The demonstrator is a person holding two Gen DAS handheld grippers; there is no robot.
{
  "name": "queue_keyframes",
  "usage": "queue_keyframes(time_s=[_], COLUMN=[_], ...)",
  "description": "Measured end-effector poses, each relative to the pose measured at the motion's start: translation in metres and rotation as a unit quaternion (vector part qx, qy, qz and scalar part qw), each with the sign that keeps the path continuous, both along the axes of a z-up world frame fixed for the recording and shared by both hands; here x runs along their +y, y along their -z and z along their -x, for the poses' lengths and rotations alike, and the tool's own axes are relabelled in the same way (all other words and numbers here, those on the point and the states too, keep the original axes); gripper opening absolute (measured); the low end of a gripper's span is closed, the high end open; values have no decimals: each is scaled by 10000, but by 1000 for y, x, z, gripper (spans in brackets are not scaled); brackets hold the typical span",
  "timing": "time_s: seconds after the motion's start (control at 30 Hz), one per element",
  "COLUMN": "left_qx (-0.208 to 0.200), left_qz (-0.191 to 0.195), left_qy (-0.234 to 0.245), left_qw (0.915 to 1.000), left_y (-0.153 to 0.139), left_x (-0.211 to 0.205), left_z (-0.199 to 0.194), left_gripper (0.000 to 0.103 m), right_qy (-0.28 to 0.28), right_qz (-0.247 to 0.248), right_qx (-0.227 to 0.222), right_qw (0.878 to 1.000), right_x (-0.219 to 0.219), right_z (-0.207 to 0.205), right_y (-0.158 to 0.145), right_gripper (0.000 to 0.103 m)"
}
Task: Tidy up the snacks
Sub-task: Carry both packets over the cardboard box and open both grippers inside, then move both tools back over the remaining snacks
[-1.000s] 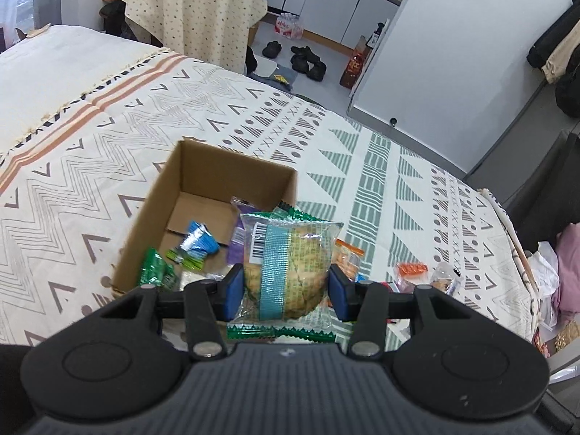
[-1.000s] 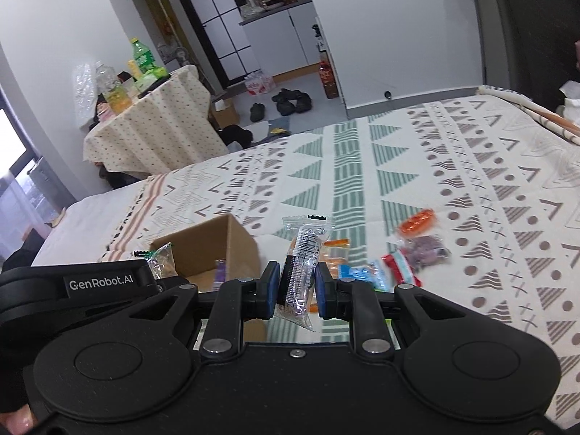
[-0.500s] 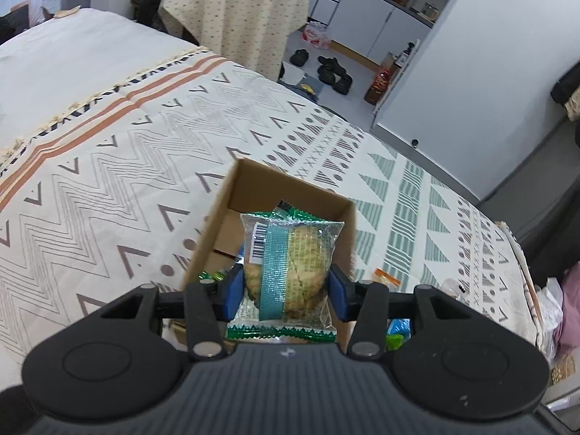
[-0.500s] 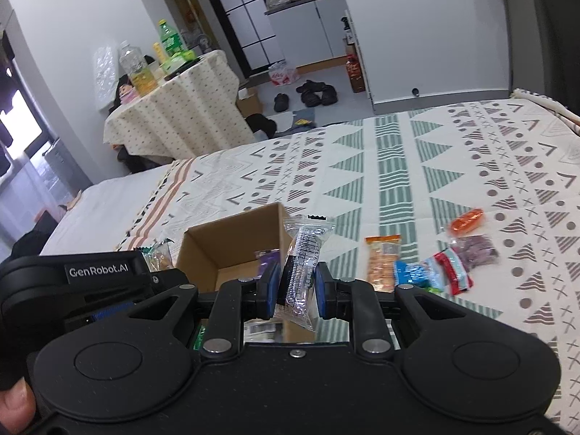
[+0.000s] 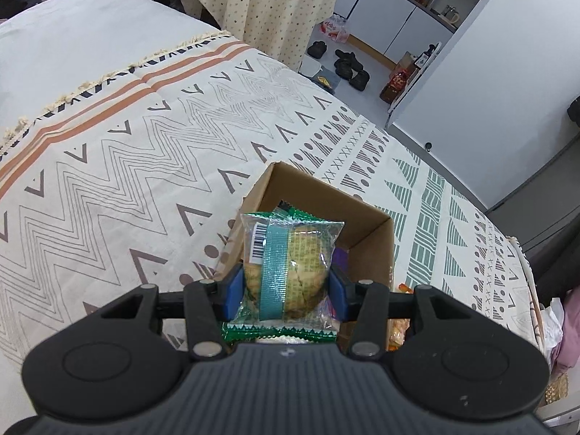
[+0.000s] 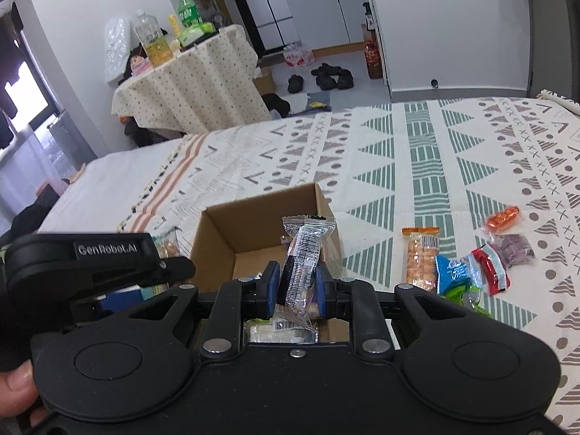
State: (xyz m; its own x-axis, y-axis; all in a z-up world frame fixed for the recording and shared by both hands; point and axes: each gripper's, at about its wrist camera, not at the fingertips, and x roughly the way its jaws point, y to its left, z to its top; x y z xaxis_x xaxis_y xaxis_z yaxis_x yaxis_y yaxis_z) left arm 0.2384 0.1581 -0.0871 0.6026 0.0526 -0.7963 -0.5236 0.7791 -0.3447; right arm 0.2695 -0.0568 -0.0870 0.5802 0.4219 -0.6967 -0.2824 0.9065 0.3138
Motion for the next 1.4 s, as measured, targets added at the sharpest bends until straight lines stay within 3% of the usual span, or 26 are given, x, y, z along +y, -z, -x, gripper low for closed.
queue_keyframes(time_s=[0.1, 0.23, 0.43, 0.53, 0.6, 0.67, 0.93, 1.13, 1.23, 1.4], left_qx=[21, 68, 147, 134, 178, 196, 357, 582, 537, 405], left_qz=[46, 99, 156, 95, 82, 106, 39, -260, -273, -325], left_qy=[0, 31, 134, 111, 112, 82, 164, 124, 179, 287], left_qw=[10000, 9999, 9997, 9998, 9997, 9997, 9992, 9979, 9980, 9982], left_y=[4, 8, 13, 11, 9, 8, 6, 5, 3, -4], left_x=[2, 3, 0, -3, -5, -6, -20, -34, -41, -58], left_z=[-4, -11, -18, -20, -21, -19, -13, -7, -4, 1], left_gripper=[48, 48, 48, 54, 69, 75, 81, 94, 102, 103], right_qy=[-77, 2, 245, 361, 420, 459, 472, 470, 527, 692], right_qz=[1, 106, 200, 163, 156, 152, 59, 40, -10, -95], right_qx=[239, 257, 376, 420, 416, 407, 352, 267, 250, 276], right_qw=[9997, 9996, 9988, 9983, 9981, 9980, 9982, 9985, 9983, 9972], right_x=[3, 1, -14, -22, -26, -28, -36, -47, -57, -73], right_z=[-4, -2, -4, -5, -4, -3, 1, 9, 11, 14], right_y=[7, 10, 15, 16, 16, 17, 13, 11, 10, 11], right_gripper=[26, 43, 43, 45, 47, 52, 72, 85, 96, 103])
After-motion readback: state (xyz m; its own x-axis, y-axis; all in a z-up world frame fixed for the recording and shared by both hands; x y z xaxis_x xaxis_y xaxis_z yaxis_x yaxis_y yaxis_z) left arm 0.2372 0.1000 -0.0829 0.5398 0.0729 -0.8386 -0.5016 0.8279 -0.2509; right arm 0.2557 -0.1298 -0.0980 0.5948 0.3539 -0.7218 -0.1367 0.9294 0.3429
